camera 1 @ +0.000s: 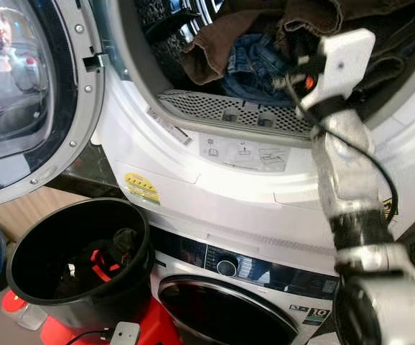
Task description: Clothes washing
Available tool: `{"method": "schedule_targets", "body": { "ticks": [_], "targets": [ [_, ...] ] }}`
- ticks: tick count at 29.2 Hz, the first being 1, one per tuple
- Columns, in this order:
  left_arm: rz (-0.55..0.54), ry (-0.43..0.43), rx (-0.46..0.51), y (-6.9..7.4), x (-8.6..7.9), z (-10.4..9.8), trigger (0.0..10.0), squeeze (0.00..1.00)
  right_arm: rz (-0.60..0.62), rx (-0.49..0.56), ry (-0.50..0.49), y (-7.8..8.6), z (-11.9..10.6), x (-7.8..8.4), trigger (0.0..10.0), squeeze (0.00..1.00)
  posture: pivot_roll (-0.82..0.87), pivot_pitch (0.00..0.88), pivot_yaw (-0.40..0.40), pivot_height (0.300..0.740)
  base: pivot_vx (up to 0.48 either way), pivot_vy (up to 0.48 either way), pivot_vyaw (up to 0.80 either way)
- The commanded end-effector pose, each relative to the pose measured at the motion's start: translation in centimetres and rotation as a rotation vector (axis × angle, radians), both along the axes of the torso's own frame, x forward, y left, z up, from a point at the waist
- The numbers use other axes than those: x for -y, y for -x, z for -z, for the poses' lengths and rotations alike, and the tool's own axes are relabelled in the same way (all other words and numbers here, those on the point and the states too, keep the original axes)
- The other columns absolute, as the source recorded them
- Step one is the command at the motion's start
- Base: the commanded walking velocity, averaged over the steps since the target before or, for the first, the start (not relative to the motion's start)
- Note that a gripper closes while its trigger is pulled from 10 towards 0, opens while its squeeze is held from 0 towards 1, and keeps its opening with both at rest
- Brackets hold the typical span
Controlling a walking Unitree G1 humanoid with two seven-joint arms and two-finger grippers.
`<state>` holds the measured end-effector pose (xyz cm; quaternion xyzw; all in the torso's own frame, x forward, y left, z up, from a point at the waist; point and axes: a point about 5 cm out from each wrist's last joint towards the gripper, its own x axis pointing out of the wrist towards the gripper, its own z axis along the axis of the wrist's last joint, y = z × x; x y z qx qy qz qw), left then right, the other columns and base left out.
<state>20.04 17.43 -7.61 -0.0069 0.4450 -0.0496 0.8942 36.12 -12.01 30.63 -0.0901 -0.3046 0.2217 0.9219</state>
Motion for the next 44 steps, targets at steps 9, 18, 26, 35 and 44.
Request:
{"method": "schedule_targets", "body": {
  "ticks": [9,18,26,35,44],
  "targets": [
    [-0.023,0.014,-0.015,0.2,-0.1,0.1,10.0,0.0,-0.554,0.041,-0.003,8.4,0.2,-1.2,10.0,0.0,-0.03,0.069,0.058,0.74,0.0,0.0,0.0],
    [-0.03,0.021,-0.016,0.2,-0.2,0.1,10.0,0.0,-0.916,-0.273,0.08,14.5,7.2,-2.1,10.0,0.0,-0.05,0.062,0.055,0.74,0.0,0.0,0.0],
    [-0.019,0.012,-0.016,0.1,-0.2,0.1,10.0,0.0,-0.988,-0.687,0.032,16.1,15.8,-2.9,10.0,0.0,-0.04,0.048,0.058,0.74,0.0,0.0,0.0],
    [-0.022,0.015,-0.013,-0.1,-0.2,0.0,10.0,0.0,-0.598,-1.127,0.005,14.0,27.4,-2.5,10.0,0.0,-0.05,0.053,0.066,0.74,0.0,0.0,0.0],
    [-0.014,0.005,-0.011,-0.3,-0.3,-0.1,10.0,0.0,-0.097,-1.448,-0.018,13.2,34.7,-1.8,10.0,0.0,-0.05,0.048,0.074,0.74,0.0,0.0,0.0]
  ]
}}
